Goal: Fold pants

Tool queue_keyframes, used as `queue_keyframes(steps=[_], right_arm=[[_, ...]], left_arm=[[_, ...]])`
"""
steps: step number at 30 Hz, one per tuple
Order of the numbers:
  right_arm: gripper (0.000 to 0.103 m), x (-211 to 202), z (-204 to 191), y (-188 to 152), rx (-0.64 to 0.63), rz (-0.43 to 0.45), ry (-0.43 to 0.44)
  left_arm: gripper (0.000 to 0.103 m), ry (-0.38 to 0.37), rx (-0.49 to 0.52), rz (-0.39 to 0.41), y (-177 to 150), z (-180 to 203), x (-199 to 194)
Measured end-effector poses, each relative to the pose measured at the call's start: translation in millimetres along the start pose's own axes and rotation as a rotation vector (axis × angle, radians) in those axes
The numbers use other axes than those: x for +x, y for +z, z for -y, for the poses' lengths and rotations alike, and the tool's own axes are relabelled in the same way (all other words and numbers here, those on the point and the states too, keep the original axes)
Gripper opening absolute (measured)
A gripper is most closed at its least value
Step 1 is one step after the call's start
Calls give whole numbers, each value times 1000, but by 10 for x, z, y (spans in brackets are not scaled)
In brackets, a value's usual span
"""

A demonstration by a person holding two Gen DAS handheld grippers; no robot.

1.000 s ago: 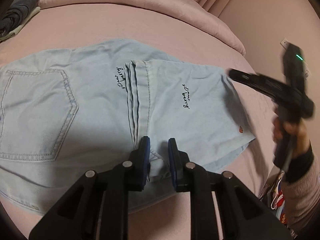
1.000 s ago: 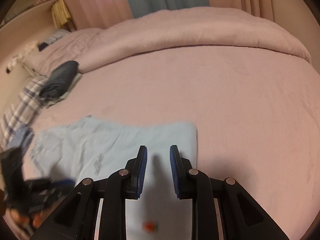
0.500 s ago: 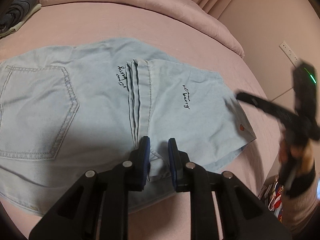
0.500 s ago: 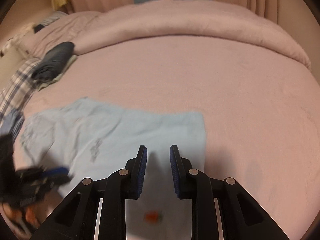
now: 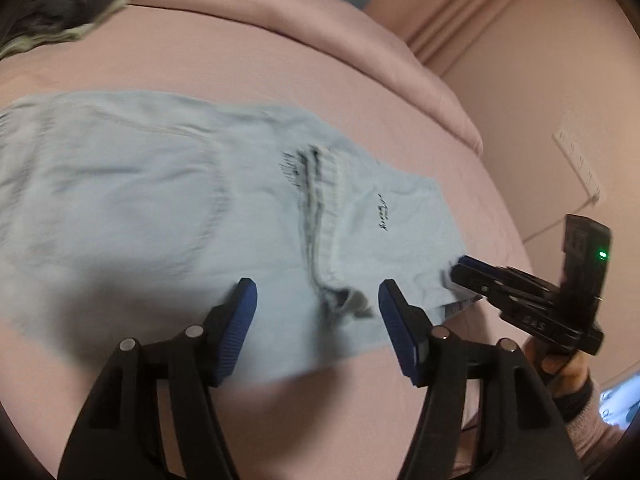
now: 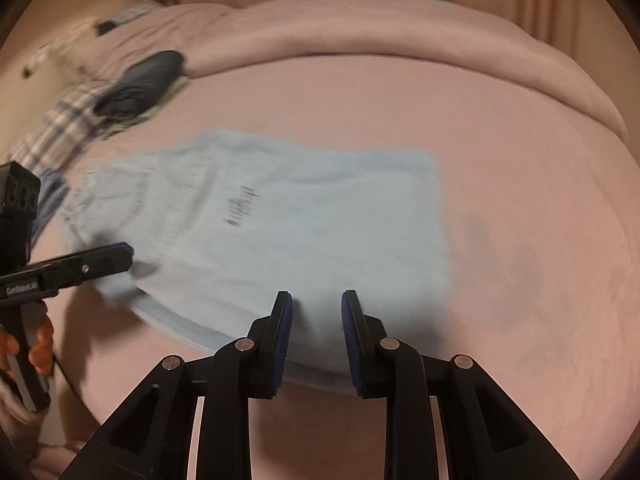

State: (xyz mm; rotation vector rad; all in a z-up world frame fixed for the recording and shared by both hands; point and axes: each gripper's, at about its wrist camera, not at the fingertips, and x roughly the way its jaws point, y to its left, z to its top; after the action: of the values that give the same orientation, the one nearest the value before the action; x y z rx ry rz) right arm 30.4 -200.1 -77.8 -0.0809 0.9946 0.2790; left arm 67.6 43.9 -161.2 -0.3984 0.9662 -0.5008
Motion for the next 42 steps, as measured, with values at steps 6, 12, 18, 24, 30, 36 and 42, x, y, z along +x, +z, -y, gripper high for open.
queue_keyframes(steps=[6,12,18,24,30,36,42], right_arm=[[31,291,-435,246,-47,7,107],[30,600,-770,659,-92,33,99],[42,1193,-864,891,-96,-82,62],[45,993,-967,821,-118,-73,74],[45,824,-985,712,-87,-41,133],[45,868,-1142,727,-105,-56,167],[40,1070,-1316,955,-142,-61,134]], left_arm=[[64,6,-200,102,-270,-603,-701],[64,38,-366,136,-537,-1052,-1026],[66,-11,-504,167,-542,-1290,-994],[72,-58,-634,222,-444,-1420,-991],[76,-29,-683,294,-328,-1408,-990],[35,-32,-778,305,-176,-1610,-928],[25,90,-570,340,-101,-1292,-1096]])
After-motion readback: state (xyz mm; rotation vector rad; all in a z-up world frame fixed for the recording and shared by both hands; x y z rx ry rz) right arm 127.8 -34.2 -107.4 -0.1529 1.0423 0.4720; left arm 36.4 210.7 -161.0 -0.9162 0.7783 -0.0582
